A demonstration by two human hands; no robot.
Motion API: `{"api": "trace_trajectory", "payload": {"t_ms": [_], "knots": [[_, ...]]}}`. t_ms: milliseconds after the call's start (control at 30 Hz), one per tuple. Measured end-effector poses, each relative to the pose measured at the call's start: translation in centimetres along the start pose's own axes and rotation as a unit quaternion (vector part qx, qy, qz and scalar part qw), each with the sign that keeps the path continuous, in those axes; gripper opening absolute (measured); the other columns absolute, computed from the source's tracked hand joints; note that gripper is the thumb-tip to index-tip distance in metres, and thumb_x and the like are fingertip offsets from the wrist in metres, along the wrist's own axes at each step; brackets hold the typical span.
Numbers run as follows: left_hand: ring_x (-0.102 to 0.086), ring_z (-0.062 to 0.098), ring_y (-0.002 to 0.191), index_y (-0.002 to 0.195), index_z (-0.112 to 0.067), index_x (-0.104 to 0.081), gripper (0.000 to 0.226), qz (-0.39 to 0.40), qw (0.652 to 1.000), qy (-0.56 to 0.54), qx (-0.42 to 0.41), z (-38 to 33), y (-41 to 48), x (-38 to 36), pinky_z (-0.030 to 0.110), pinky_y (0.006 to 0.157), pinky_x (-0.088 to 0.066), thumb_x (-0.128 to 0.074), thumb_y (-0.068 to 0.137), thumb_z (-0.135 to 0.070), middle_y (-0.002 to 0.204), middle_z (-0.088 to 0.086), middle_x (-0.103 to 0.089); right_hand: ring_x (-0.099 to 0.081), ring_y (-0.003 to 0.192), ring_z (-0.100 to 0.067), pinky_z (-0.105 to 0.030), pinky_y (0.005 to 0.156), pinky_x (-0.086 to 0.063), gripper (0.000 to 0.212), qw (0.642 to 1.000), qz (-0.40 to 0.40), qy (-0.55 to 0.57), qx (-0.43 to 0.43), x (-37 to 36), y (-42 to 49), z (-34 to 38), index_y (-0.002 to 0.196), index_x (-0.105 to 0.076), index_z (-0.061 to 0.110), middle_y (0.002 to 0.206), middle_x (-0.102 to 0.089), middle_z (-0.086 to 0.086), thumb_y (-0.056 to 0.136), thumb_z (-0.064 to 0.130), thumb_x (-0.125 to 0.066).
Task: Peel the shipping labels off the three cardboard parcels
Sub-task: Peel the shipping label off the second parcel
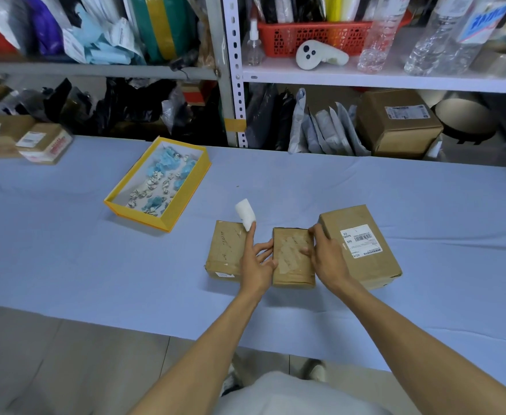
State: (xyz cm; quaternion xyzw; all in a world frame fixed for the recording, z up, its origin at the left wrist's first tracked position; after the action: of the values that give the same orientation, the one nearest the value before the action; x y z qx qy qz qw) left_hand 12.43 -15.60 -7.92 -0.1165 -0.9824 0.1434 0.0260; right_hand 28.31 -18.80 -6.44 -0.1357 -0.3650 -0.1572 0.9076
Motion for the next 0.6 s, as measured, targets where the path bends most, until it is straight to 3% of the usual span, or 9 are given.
{"api": "trace_trajectory", "payload": {"t_ms": [100, 200, 267, 300, 367, 500, 567, 600], "knots": [[-0.063, 0.006, 0.104, 0.149, -0.032, -0.025, 0.089, -0.005, 1.0, -0.01, 0.003, 0.0, 0.0, -0.1, 0.019, 0.093, -0.052, -0.059, 0.082, 0.016, 0.11, 0.005, -0.063, -0.063, 0.073, -0.026, -0.032, 0.057, -0.045, 0.019, 0.998, -0.018, -0.057, 0.018, -0.4, 0.2, -0.1, 0.112, -0.046, 0.007, 0.081, -0.061, -0.012, 0.094, 0.012, -0.051], [-0.063, 0.006, 0.103, 0.149, -0.031, -0.025, 0.089, -0.007, 1.0, -0.012, 0.006, -0.1, 0.0, -0.1, 0.014, 0.09, -0.052, -0.059, 0.082, 0.016, 0.108, 0.005, -0.064, -0.061, 0.078, -0.034, -0.04, 0.064, -0.05, 0.072, 0.996, 0.049, -0.077, -0.014, -0.3, 0.2, 0.2, 0.118, -0.039, 0.009, 0.086, -0.062, -0.013, 0.071, 0.048, -0.078], [-0.064, 0.004, 0.1, 0.149, -0.032, -0.025, 0.089, -0.003, 1.0, -0.013, 0.008, -0.2, 0.1, -0.2, 0.011, 0.083, -0.052, -0.06, 0.082, 0.016, 0.109, 0.008, -0.064, -0.061, 0.084, -0.034, -0.036, 0.064, -0.048, 0.102, 0.99, 0.076, -0.119, -0.033, -0.4, 0.1, 0.5, 0.123, -0.032, 0.009, 0.092, -0.063, -0.012, 0.051, 0.06, -0.085], [-0.064, 0.003, 0.098, 0.149, -0.032, -0.025, 0.089, -0.002, 1.0, -0.016, 0.01, -0.3, 0.1, -0.2, 0.01, 0.08, -0.052, -0.06, 0.082, 0.015, 0.11, 0.011, -0.064, -0.061, 0.086, -0.034, -0.034, 0.062, -0.044, 0.106, 0.988, 0.071, -0.134, -0.037, -0.5, 0.2, 0.5, 0.125, -0.03, 0.009, 0.093, -0.063, -0.013, 0.051, 0.06, -0.085], [-0.065, 0.003, 0.095, 0.149, -0.031, -0.026, 0.089, -0.002, 1.0, -0.025, 0.016, -0.2, 0.2, -0.1, 0.013, 0.078, -0.054, -0.062, 0.081, 0.015, 0.111, 0.013, -0.064, -0.06, 0.083, -0.034, -0.032, 0.059, -0.039, 0.091, 0.989, 0.041, -0.137, -0.032, -0.5, 0.6, 0.7, 0.122, -0.03, 0.009, 0.089, -0.06, -0.013, 0.063, 0.053, -0.083], [-0.068, 0.005, 0.094, 0.148, -0.031, -0.029, 0.089, -0.004, 0.999, -0.026, 0.021, 0.1, -0.1, 0.4, 0.018, 0.081, -0.056, -0.068, 0.08, 0.011, 0.107, 0.012, -0.065, -0.058, 0.081, -0.037, -0.039, 0.063, -0.045, 0.031, 0.993, -0.012, -0.117, -0.022, -0.7, 0.9, 0.9, 0.095, -0.025, 0.021, 0.087, -0.06, -0.013, 0.094, 0.028, -0.056], [-0.067, 0.003, 0.095, 0.148, -0.03, -0.029, 0.087, -0.008, 0.999, -0.039, 0.025, 0.2, -0.4, 0.3, 0.014, 0.078, -0.054, -0.067, 0.081, 0.011, 0.107, 0.011, -0.065, -0.061, 0.083, -0.04, -0.047, 0.071, -0.05, 0.021, 0.995, -0.006, -0.101, -0.026, -0.9, 0.5, 0.8, 0.097, -0.029, 0.02, 0.09, -0.064, -0.018, 0.096, 0.028, -0.049], [-0.067, 0.003, 0.097, 0.148, -0.031, -0.03, 0.087, -0.011, 0.999, -0.039, 0.024, 0.3, -0.5, 0.3, 0.014, 0.079, -0.054, -0.067, 0.081, 0.011, 0.107, 0.009, -0.065, -0.062, 0.083, -0.04, -0.044, 0.072, -0.053, 0.03, 0.995, 0.005, -0.1, -0.023, -0.8, 0.2, 0.8, 0.104, -0.035, 0.016, 0.09, -0.065, -0.019, 0.092, 0.035, -0.055]]}}
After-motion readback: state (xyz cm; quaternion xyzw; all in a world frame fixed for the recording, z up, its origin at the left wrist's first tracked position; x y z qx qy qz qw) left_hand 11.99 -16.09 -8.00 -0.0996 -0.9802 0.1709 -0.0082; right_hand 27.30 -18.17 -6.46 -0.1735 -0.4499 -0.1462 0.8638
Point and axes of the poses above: each hand's wrist, its own y-axis towards the middle knuckle, its own x-axis out of the back of the hand, z = x × y, the point moved 2 cm from there along y, towards the middle knuckle
